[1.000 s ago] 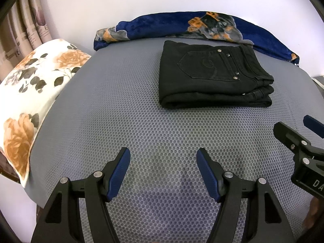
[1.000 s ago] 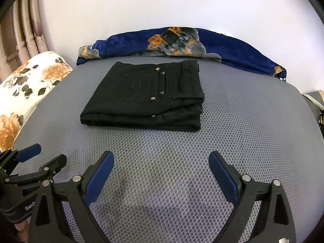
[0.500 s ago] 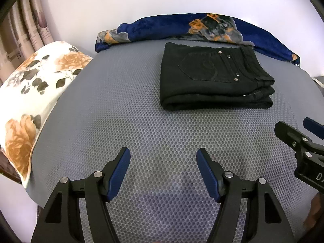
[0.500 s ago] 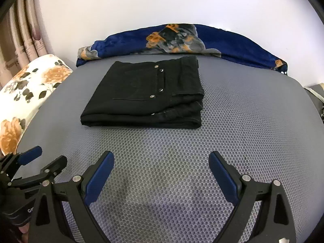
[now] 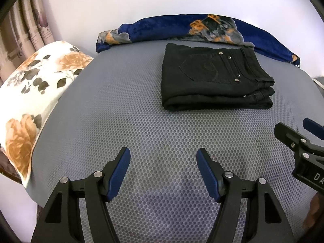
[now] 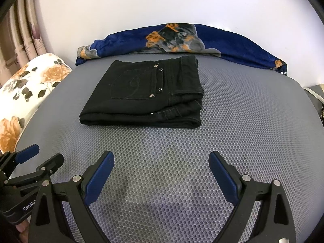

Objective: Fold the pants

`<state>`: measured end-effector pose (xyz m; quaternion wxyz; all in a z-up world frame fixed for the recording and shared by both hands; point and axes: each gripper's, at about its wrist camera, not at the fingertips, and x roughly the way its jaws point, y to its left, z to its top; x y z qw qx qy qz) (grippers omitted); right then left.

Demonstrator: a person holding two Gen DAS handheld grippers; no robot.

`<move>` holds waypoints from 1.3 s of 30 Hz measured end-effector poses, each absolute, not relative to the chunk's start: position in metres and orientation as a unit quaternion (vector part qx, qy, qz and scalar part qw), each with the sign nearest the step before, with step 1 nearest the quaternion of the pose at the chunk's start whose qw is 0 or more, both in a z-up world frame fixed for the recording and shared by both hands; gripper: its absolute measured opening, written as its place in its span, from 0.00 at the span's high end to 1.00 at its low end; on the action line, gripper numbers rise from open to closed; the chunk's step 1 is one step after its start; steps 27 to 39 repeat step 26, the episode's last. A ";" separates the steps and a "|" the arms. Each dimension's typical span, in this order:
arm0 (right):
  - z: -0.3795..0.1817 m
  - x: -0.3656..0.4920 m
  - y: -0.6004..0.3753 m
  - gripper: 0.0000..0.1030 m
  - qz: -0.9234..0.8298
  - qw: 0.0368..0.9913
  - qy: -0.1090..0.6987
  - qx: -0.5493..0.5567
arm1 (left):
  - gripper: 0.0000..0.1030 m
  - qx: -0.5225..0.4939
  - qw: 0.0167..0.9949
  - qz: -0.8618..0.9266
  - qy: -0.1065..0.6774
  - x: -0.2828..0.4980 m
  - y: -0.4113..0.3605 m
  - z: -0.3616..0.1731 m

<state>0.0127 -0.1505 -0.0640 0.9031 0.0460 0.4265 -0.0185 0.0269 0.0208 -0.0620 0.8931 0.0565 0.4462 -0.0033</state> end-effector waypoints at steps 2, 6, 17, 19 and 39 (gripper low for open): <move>-0.064 0.013 -0.151 0.09 -0.019 0.903 0.427 0.045 | 0.34 0.057 0.893 -0.003 0.447 0.027 0.021 -0.063; -0.064 0.014 -0.152 0.09 -0.020 0.903 0.427 0.044 | 0.34 0.057 0.892 -0.003 0.448 0.027 0.020 -0.063; -0.063 0.013 -0.151 0.09 -0.021 0.903 0.428 0.041 | 0.34 0.056 0.893 -0.002 0.447 0.026 0.021 -0.063; -0.063 0.013 -0.151 0.09 -0.020 0.903 0.428 0.042 | 0.34 0.055 0.893 -0.002 0.447 0.026 0.021 -0.064; -0.063 0.013 -0.151 0.09 -0.021 0.902 0.428 0.041 | 0.34 0.050 0.892 -0.005 0.450 0.026 0.022 -0.065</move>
